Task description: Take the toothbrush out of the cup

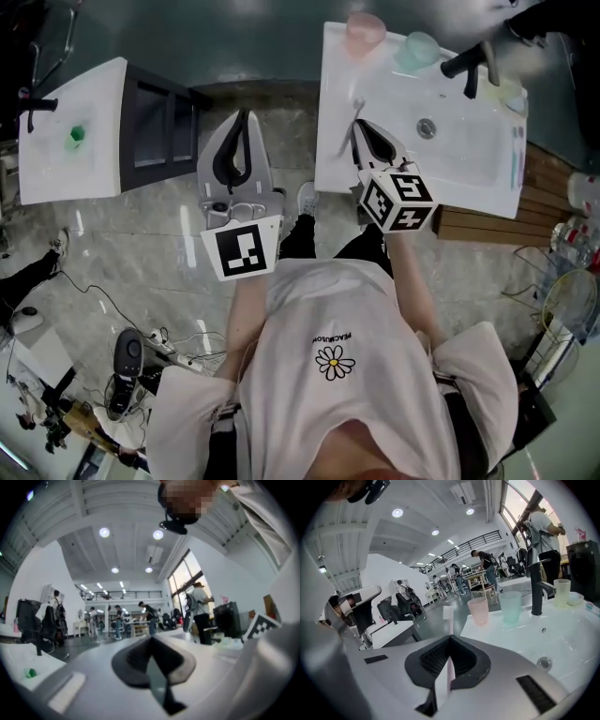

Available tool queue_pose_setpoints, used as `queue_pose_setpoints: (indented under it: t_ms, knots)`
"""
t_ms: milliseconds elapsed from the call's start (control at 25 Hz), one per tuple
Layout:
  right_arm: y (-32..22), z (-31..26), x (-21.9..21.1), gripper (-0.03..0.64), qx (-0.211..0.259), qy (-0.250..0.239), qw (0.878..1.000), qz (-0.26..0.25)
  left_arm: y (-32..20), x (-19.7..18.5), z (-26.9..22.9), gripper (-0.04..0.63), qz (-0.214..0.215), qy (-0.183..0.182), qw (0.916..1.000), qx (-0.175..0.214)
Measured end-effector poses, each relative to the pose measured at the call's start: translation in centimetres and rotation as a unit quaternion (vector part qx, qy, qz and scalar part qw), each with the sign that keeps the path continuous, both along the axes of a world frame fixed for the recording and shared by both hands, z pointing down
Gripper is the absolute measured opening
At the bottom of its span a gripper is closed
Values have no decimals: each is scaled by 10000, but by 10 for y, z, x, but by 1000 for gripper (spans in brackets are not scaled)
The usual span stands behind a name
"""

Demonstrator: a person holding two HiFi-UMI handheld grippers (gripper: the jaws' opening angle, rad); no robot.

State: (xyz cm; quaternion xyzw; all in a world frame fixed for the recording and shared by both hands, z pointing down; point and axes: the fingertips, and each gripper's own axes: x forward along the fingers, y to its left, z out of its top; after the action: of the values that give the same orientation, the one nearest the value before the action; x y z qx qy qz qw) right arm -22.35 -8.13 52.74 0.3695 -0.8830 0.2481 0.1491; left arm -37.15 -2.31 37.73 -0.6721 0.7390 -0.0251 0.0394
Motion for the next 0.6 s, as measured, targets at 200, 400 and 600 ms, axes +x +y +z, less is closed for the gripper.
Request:
queue_pose_setpoints:
  t_ms: [200, 400, 600]
  knots:
    - [-27, 42, -3, 0, -585, 66, 9982, 107, -15, -4, 11, 8, 0, 12, 9999, -132]
    - [-38, 72, 0, 0, -812, 266, 9962, 177, -22, -15, 22, 8, -63, -18, 9996, -269]
    - [-32, 92, -3, 0, -957, 609, 9935, -35, -20, -20, 33, 8, -169, 37, 9991, -387]
